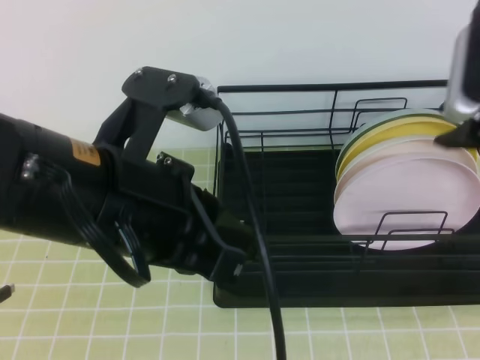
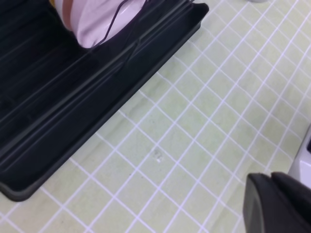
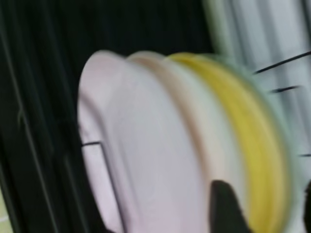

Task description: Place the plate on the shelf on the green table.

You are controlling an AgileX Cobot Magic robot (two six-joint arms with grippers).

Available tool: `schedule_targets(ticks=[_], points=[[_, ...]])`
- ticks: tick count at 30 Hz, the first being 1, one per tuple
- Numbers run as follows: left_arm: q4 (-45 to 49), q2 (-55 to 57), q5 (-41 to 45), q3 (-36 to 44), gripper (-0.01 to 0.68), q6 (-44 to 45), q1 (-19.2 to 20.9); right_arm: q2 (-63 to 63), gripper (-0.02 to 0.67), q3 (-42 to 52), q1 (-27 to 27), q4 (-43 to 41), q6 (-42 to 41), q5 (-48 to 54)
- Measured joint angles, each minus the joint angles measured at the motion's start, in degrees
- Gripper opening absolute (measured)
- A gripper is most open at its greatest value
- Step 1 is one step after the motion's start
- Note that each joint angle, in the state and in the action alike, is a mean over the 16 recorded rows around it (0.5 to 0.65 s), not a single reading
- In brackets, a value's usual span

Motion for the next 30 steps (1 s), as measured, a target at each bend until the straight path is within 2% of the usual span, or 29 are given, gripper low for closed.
schedule_targets(ticks=[7, 11, 20, 25, 30], points=[[1.2, 0.0, 0.6, 0.2, 0.000, 0.0, 0.0, -12.5, 0.063, 0.1, -0.4, -1.5, 14.2, -1.7], [1.6, 0.0, 0.8, 1.1, 0.000, 0.0, 0.0, -20.9, 0.005, 1.4, -0.7, -1.7, 24.3, -3.2], [-2.3, -1.9, -2.6, 8.6, 0.000, 2.2, 0.0, -41.4, 0.001, 13.7, -1.3, -0.4, 45.1, -11.3], [-6.6, -5.6, -9.3, 16.1, 0.000, 5.4, 0.0, -53.6, 0.001, 26.5, -1.3, 0.9, 50.6, -16.2], [-10.3, -10.4, -19.5, 23.6, 0.000, 8.8, 0.0, -64.8, 0.001, 40.2, -1.3, 1.3, 53.2, -20.3]])
